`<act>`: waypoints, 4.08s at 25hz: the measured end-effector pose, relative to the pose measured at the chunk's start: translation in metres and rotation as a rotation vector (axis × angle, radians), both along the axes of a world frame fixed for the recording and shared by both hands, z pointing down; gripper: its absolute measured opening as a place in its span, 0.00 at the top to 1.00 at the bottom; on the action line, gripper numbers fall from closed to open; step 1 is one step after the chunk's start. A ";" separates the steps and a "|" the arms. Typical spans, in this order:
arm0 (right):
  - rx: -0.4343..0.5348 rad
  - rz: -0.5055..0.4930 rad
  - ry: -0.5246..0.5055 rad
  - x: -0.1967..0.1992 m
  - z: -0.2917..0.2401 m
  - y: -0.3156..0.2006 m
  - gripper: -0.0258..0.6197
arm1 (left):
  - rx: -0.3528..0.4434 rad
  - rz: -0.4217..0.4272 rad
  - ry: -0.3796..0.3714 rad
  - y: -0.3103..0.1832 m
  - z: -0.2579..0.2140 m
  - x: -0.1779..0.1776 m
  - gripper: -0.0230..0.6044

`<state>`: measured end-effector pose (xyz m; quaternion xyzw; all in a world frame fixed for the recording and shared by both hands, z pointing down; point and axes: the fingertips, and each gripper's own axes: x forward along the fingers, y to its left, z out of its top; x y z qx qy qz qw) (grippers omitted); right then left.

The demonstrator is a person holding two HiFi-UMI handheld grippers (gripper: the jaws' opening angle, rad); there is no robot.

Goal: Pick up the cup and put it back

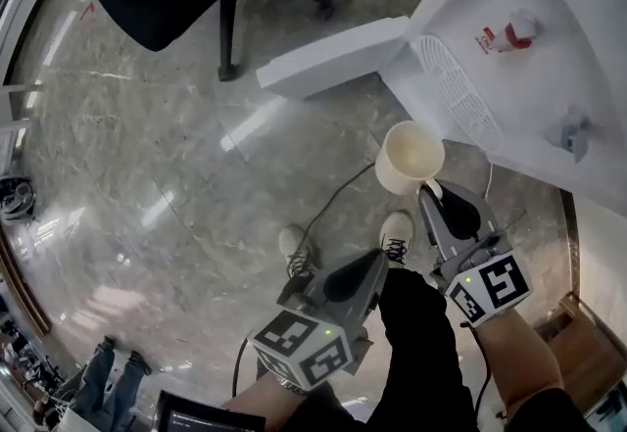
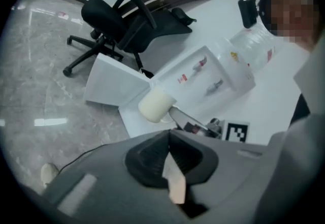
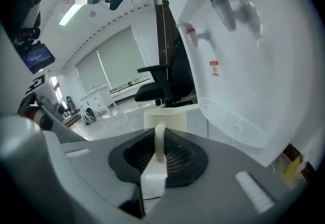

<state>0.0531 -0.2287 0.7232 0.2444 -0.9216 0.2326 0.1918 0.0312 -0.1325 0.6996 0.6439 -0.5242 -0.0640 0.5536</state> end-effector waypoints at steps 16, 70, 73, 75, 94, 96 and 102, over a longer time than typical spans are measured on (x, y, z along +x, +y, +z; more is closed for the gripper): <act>0.128 0.341 0.126 0.036 0.289 -0.141 0.89 | 0.174 0.237 0.048 -0.069 0.160 -0.014 0.96; 0.058 0.169 0.160 0.034 0.156 -0.058 0.95 | 0.266 0.177 0.111 -0.062 0.093 0.006 0.96; -0.016 0.177 0.155 0.044 0.061 -0.015 0.95 | 0.208 0.191 0.107 -0.022 0.043 0.015 0.96; -0.061 0.190 0.166 0.054 -0.004 0.017 0.95 | 0.160 0.232 0.127 0.011 -0.007 0.018 0.96; 0.080 0.525 -0.110 0.026 -0.442 0.195 0.95 | 0.308 0.429 -0.039 0.118 -0.351 -0.055 0.96; 0.094 0.534 -0.137 0.037 -0.455 0.216 0.95 | 0.321 0.444 -0.038 0.131 -0.362 -0.039 0.96; 0.123 0.535 -0.182 0.080 -0.476 0.287 0.95 | 0.282 0.440 0.006 0.182 -0.396 0.012 0.96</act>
